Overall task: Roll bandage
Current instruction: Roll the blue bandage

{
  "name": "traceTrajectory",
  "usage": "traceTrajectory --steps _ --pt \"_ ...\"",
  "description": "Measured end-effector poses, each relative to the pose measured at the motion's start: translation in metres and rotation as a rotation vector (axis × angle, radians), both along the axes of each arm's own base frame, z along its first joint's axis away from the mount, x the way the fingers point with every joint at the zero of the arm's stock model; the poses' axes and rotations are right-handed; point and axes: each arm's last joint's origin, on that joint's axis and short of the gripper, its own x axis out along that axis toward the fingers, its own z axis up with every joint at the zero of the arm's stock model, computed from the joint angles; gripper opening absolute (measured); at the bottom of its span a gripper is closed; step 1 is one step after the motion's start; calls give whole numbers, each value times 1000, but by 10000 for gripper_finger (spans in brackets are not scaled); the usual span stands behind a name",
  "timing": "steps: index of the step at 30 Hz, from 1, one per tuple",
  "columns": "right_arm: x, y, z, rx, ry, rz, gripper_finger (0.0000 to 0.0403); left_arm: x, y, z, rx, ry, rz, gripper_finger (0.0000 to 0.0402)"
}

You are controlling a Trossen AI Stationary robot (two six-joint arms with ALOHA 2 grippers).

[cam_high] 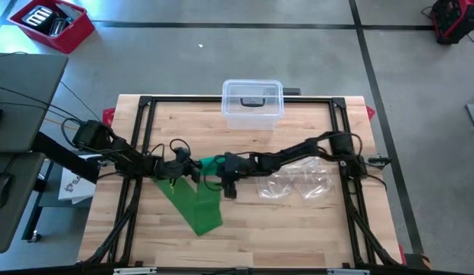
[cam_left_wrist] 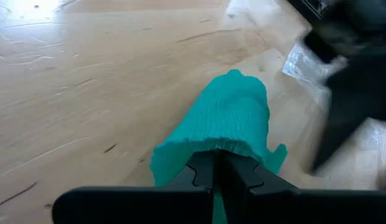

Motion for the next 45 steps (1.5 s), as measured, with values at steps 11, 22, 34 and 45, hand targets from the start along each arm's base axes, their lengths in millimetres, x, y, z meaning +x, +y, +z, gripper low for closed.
traceTrajectory --steps 11,22,34,45 --pt "3 -26 -23 -102 24 -134 190 0 1 0 29 11 6 1" --pt "-2 -34 -27 -91 111 -48 17 1 0 3 49 -14 -2 1" --pt "-35 18 18 -160 305 61 1 4 -13 11 49 -103 -89 1" --pt "-62 42 28 -233 437 38 0 5 -24 15 50 -135 -202 1"
